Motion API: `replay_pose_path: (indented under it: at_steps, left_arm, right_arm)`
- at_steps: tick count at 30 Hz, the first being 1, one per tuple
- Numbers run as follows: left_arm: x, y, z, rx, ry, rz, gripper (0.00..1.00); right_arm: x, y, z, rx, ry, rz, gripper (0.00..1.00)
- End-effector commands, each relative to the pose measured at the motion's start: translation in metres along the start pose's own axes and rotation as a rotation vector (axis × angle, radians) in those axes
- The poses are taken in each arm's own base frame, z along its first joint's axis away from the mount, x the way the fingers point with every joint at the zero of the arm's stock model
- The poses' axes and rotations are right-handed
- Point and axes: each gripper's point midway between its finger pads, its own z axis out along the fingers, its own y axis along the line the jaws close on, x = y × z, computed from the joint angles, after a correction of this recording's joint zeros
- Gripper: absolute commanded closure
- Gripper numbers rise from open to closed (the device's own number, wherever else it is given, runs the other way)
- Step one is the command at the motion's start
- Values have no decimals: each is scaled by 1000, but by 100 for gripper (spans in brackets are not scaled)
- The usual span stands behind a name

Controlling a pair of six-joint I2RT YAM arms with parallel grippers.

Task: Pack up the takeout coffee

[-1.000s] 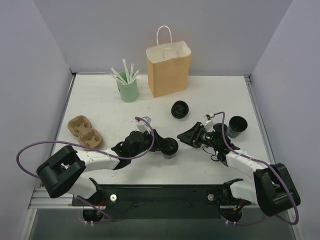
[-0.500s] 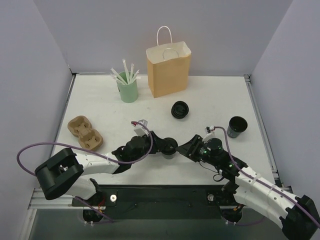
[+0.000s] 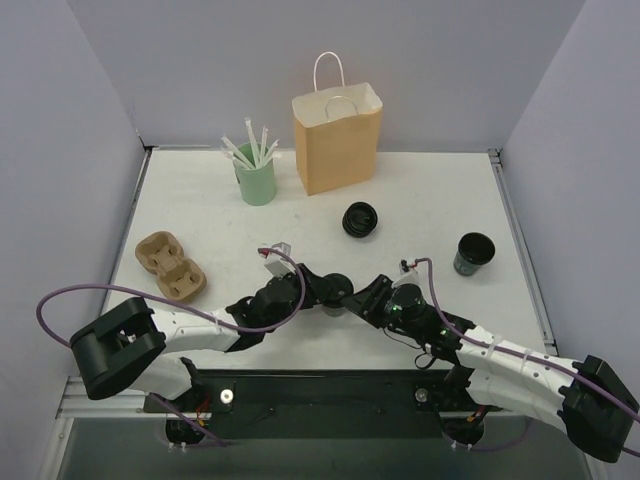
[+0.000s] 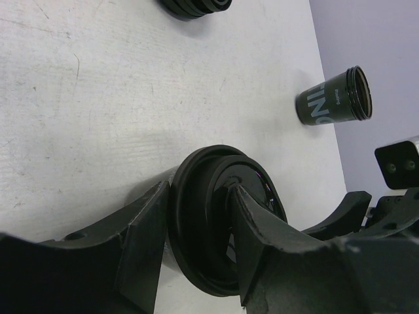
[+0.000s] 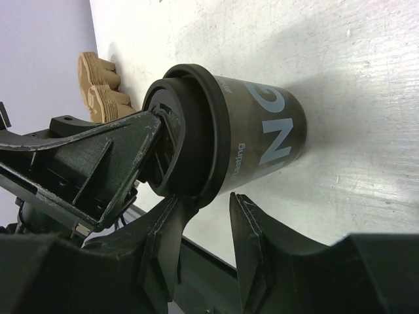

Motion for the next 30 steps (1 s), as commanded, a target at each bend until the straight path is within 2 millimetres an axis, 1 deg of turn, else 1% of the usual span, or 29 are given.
replay_pose_path:
  at_steps: [1,4,5,7,9,12,16,21,26,30]
  left_arm:
    - [45,51,-13,-161,153,98,50]
    - [46,52,-13,-166,151,98,50]
    - [47,53,-13,-171,151,97,50]
    - [49,55,-15,-180,151,95,50]
    - [50,55,-16,-184,147,96,50]
    - [52,57,-17,-194,150,100,50]
    - [50,59,-17,-208,142,100,50]
    - [53,62,-17,-216,149,103,50]
    - [53,63,-18,-219,148,106,50]
    - [52,62,-18,-218,146,105,50]
  right_arm:
    - [-10,1,3,-3,-76,14,66]
    - [-8,-1,4,5,-71,23,66]
    - [-6,1,5,-6,-69,26,66]
    - [-4,-1,7,-1,-68,39,66]
    - [-2,-8,9,11,-75,45,66]
    - [-1,-5,9,-18,-70,55,66]
    - [-5,11,4,-55,-73,47,65]
    - [-8,17,-2,-72,-85,41,63]
    - [-8,14,-2,-69,-91,39,62]
    - [-7,6,1,-48,-93,32,62]
